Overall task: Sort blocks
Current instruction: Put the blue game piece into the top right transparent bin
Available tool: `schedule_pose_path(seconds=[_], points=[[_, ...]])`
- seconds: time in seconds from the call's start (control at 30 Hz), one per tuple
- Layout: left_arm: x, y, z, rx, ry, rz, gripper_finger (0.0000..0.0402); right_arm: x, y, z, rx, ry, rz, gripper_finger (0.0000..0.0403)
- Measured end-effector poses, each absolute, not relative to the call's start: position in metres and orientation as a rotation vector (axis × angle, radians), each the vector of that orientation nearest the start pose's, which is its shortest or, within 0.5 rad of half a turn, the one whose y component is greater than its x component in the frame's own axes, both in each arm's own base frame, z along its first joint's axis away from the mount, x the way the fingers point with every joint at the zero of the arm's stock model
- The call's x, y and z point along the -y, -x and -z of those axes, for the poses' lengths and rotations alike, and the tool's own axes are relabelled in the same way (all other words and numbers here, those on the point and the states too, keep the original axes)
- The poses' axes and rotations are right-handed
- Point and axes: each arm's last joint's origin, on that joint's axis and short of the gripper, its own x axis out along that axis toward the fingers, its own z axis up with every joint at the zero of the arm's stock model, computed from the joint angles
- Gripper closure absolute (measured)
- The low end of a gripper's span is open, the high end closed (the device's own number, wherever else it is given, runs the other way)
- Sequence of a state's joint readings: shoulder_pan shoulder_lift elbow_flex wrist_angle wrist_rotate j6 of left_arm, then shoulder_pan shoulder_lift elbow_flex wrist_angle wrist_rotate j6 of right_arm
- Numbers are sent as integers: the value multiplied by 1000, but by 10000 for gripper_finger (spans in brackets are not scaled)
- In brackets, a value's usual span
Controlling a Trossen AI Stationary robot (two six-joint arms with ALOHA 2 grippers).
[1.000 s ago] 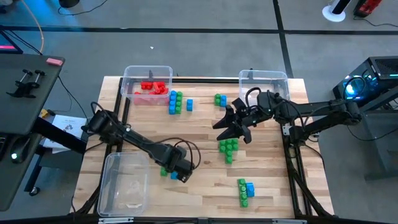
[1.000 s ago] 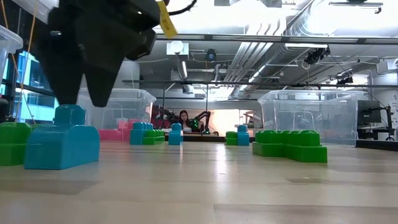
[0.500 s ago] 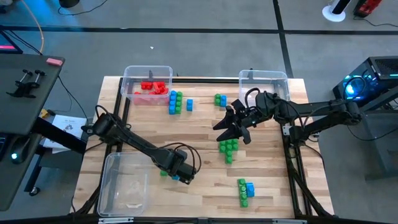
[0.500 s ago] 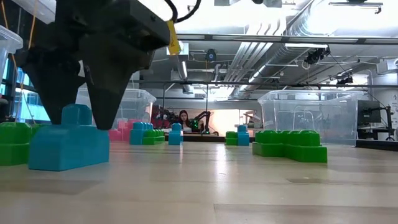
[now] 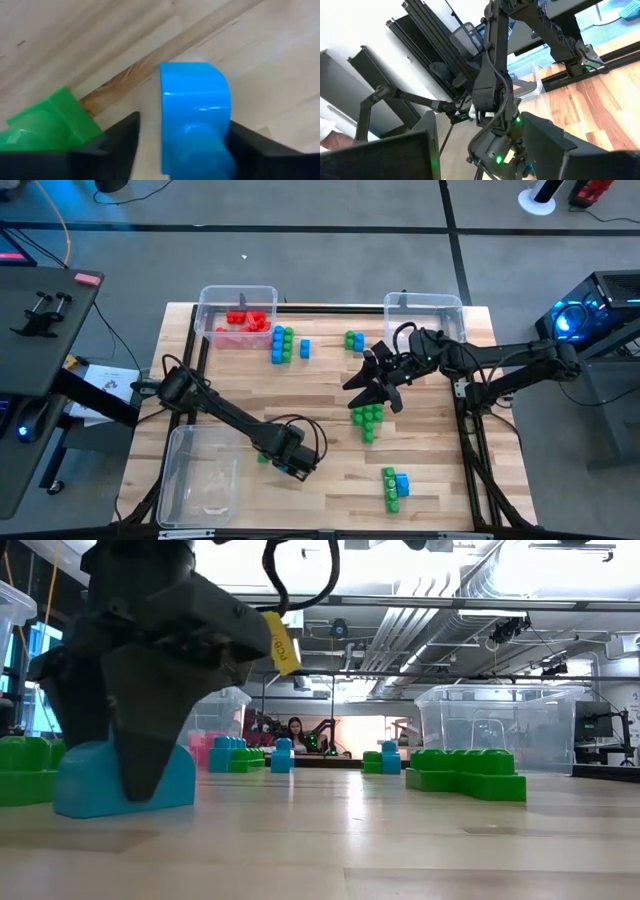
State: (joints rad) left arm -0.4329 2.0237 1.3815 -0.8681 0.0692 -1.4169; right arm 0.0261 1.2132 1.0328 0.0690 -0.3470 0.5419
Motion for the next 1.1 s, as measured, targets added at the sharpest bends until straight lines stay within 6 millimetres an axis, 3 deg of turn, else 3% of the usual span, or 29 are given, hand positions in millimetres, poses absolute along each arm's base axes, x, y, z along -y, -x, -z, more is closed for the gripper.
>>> schedule_pose_path(seconds=[0.13,0.17,0.33,0.5,0.63,0.73,0.87,1.1], points=[[152,-340,-154,-1436,811,-642,292,-17,-272,-359,-181,-548,-342,236],[149,-341,-158,-1420,795,-630,303,-17,-271,-361,-166,-545,-347,236],[127,-341,-195,-1270,692,-556,302,-17,-259,-379,-54,-526,-378,236],[94,-329,-261,-1021,457,-446,302,-19,-247,-395,52,-508,-414,236],[76,-312,-317,-805,223,-265,300,-25,-252,-392,78,-417,-355,236],[64,-301,-339,-736,90,-190,296,-32,-264,-381,56,-285,-285,236],[59,-297,-345,-732,-64,-135,296,-40,-282,-354,-75,-122,-204,236],[63,-319,-319,-809,-179,-106,294,-47,-312,-306,-292,24,-117,236]])
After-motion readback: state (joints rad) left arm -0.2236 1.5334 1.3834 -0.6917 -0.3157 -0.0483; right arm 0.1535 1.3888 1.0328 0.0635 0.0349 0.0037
